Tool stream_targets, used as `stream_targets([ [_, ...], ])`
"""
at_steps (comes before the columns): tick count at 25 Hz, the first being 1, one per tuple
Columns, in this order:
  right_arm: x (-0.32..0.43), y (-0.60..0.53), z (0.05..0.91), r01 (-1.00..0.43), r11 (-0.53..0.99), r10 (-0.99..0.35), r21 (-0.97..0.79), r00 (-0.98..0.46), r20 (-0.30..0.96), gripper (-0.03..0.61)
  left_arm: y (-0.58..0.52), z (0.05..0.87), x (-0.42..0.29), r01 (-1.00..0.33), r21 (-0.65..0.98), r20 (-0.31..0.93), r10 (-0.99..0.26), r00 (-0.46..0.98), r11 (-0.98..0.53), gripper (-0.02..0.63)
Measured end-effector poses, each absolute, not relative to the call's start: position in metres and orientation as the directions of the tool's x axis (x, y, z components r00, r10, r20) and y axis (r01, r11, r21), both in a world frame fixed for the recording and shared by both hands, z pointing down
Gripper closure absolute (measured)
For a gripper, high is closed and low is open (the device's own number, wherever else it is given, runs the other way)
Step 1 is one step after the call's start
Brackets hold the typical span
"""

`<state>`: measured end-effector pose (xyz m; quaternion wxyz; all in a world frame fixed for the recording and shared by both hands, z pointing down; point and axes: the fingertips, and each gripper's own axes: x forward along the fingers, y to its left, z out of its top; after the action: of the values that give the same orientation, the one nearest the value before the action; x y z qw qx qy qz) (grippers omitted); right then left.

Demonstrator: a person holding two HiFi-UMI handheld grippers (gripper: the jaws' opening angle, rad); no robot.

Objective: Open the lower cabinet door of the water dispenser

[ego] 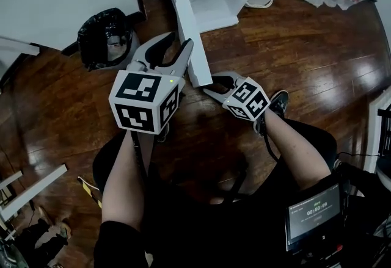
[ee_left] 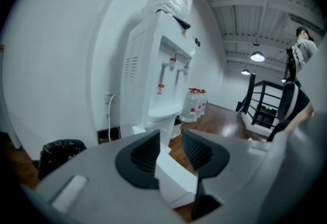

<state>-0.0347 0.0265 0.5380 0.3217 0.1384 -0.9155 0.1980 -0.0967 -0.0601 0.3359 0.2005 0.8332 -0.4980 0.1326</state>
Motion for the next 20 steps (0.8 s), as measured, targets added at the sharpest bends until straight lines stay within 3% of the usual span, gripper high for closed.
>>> stream_targets([
  [20, -0.137, 0.047, 0.540, -0.274, 0.920, -0.043, -0.280, -0.780, 0.624, 0.430, -0.049, 0.345, -0.170, -0.928, 0.202, 0.427, -0.824, 0.371, -0.313, 0.457],
])
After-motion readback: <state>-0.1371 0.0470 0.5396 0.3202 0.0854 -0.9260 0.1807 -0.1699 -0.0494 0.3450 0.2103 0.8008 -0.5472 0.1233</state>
